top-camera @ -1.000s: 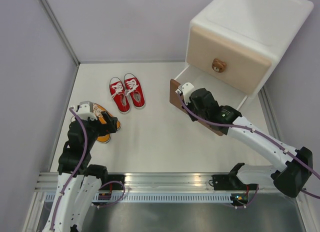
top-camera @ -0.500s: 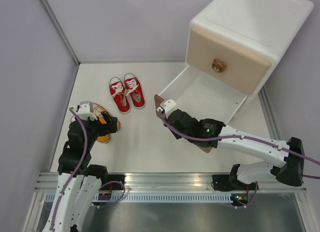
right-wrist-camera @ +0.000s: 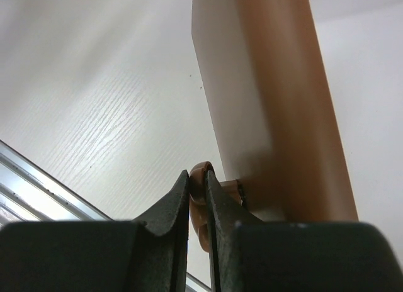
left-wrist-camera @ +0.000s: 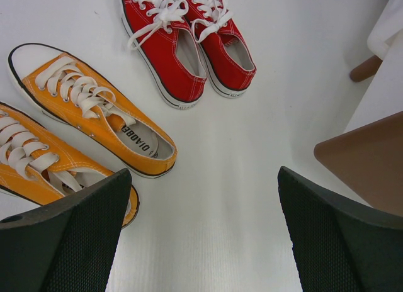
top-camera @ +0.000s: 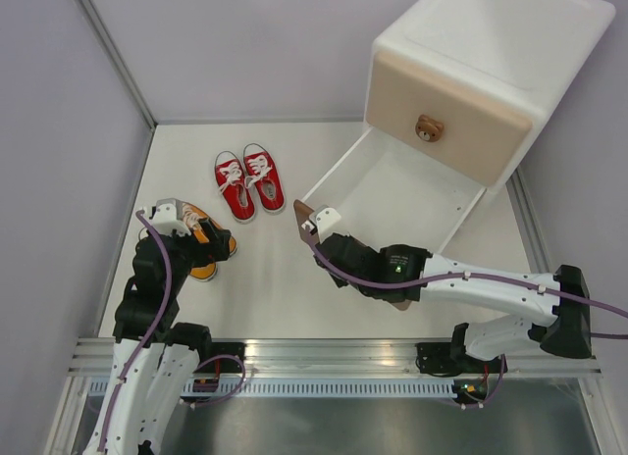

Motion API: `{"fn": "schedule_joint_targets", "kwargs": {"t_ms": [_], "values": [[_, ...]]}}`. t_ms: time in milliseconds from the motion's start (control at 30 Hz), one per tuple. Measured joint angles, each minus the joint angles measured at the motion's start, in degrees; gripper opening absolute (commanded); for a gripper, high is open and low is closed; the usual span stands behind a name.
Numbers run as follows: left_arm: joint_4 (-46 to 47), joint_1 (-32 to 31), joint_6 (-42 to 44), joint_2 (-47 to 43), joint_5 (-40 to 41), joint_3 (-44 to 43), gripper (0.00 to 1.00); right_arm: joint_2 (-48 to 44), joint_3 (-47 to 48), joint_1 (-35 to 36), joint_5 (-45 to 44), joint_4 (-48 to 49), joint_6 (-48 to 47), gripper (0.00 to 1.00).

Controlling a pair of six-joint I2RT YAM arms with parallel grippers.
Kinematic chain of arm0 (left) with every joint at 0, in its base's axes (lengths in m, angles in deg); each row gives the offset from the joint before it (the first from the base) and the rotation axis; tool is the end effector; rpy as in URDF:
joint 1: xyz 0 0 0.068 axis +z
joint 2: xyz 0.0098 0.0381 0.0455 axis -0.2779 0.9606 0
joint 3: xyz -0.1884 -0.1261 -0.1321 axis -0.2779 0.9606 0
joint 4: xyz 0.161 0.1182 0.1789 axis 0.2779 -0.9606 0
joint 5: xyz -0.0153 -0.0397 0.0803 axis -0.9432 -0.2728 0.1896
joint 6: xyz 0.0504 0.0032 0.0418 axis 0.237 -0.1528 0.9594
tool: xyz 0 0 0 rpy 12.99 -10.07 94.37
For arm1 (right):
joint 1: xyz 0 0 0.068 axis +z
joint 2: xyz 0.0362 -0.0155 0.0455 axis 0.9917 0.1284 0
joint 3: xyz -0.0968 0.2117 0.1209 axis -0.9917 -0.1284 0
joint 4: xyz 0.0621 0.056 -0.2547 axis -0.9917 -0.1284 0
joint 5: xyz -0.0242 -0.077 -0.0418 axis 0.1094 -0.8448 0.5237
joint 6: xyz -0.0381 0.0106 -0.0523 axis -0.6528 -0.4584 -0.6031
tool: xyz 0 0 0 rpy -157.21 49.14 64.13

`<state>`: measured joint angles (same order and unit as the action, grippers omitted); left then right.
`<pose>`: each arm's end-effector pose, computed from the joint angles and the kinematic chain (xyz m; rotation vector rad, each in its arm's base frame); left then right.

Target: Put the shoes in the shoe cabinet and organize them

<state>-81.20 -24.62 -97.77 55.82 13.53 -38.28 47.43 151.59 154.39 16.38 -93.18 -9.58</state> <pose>0.1389 -0.0195 0.2898 -0.1610 1.9172 -0.2810 0.1166 0.2752 0.2874 -0.7742 2.1509 0.2409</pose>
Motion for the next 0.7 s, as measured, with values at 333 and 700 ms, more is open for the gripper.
{"fn": "schedule_joint_targets", "kwargs": {"t_ms": [333, 700], "values": [[0.0, 0.0, 0.0, 0.0, 0.0, 0.0, 1.0, 1.88, 2.16, 0.61, -2.23, -0.37, 3.39, 0.36], [0.0, 0.0, 0.0, 0.42, 0.02, 0.0, 1.0, 0.33, 7.48, 3.8, -0.61, 0.35, 5.46, 0.66]]}}
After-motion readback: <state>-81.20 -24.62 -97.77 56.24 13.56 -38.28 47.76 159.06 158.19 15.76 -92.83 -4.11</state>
